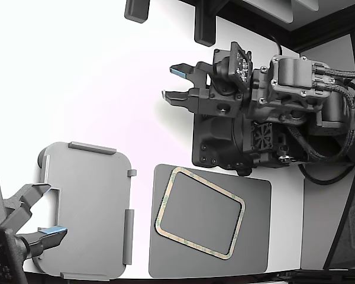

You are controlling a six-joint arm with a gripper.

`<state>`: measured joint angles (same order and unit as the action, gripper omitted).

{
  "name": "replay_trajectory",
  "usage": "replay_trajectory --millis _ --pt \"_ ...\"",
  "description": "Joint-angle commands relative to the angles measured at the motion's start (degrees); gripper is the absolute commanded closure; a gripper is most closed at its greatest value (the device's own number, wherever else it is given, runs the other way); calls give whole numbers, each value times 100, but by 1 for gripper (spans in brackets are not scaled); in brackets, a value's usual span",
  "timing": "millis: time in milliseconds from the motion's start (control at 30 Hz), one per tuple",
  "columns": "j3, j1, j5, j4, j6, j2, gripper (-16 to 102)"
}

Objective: Move top rectangular frame to the holder.

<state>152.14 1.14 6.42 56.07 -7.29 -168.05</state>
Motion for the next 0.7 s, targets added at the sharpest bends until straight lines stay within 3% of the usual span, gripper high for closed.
replay_trajectory --millis 0,433,667 --pt "-105 97 -360 -70 237 -123 -14" --pt "-536 97 -378 -79 264 255 -14" --pt "-1266 -70 -976 -149 905 976 -14"
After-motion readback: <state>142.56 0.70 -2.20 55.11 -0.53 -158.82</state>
